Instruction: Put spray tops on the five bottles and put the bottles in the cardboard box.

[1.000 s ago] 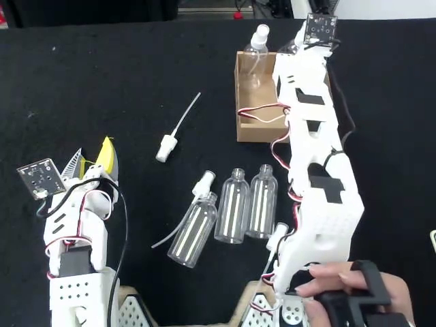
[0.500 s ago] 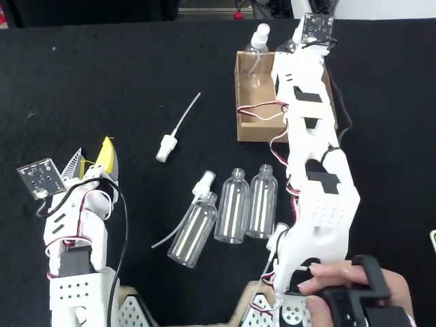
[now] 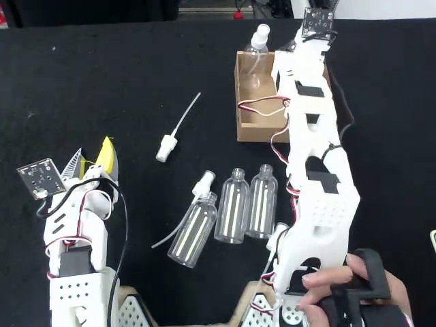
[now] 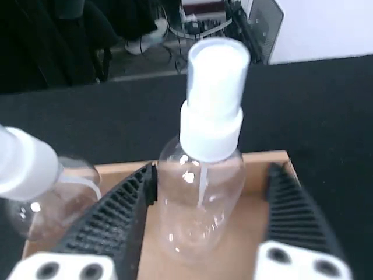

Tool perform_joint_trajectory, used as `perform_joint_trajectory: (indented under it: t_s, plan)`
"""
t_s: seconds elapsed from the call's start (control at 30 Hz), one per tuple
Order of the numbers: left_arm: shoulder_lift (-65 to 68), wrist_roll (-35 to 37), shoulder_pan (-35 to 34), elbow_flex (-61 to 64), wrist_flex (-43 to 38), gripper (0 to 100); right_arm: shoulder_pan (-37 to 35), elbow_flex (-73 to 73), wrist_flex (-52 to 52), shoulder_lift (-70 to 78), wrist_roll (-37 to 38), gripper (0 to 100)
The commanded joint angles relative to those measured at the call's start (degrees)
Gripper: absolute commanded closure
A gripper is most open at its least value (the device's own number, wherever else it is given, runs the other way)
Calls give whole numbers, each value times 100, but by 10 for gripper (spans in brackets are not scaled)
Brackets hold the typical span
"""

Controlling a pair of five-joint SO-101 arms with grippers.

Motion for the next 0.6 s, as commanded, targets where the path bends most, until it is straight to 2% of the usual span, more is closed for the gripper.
perform_joint_trajectory:
  t_s: [0.0, 0.57]
  plan:
    - [-18, -70, 48, 136, 26, 798, -132, -488, 378, -92, -26, 656]
    - [-26, -70, 48, 136, 26, 798, -132, -180, 501, -523, -18, 652]
